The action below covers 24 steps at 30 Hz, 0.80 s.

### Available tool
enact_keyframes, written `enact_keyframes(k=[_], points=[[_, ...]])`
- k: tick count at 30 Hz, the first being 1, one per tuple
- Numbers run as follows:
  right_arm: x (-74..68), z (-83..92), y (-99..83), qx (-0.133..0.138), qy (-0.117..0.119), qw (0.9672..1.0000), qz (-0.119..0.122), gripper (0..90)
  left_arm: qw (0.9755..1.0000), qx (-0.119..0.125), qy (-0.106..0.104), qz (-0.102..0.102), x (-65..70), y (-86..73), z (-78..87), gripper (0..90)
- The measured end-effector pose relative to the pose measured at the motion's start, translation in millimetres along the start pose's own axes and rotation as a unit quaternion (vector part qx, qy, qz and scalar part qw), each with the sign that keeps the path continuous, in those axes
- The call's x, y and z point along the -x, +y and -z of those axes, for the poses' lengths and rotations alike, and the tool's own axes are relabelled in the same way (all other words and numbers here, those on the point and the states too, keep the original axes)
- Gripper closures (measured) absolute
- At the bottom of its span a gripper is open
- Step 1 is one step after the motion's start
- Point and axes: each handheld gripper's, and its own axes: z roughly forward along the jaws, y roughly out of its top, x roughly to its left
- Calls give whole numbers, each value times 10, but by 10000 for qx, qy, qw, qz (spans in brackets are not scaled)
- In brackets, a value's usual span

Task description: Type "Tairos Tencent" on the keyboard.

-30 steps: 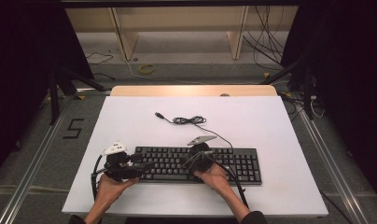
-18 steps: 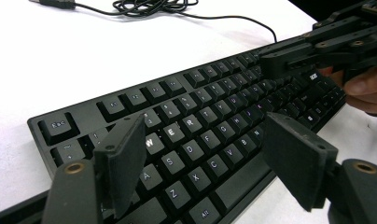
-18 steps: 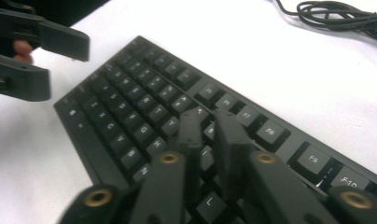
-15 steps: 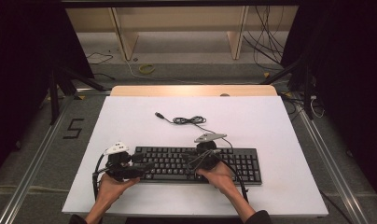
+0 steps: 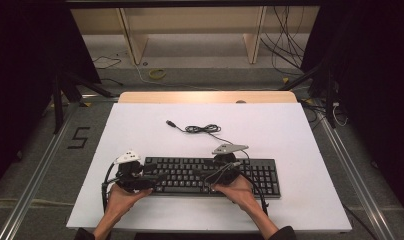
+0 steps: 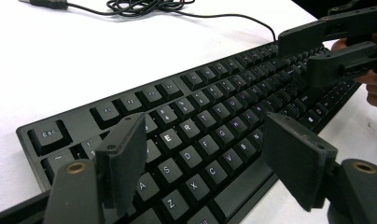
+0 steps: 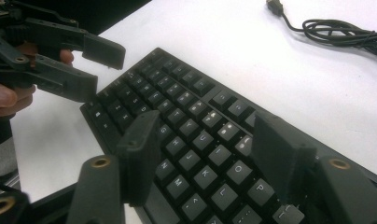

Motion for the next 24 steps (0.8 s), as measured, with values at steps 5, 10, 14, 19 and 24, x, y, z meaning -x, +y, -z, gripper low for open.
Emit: enact_keyframes(k=[5,10,14,19,24], points=[[-3,36,-14,74,11,10000,25,403,10000,-64,-13,-25,-8,9,-22,314],[-1,61,-35,128,0,9999,37,382,9999,-104,-39,-24,-13,24,-52,319],[2,87,-48,150,-9,9999,34,367,9999,-148,-63,-61,-17,54,-87,344],[4,117,-71,150,-21,9999,39,358,9996,-216,-132,-111,-9,106,-140,398],[8,150,-90,174,-32,9998,35,355,9992,-329,-156,-156,3,159,-200,503]])
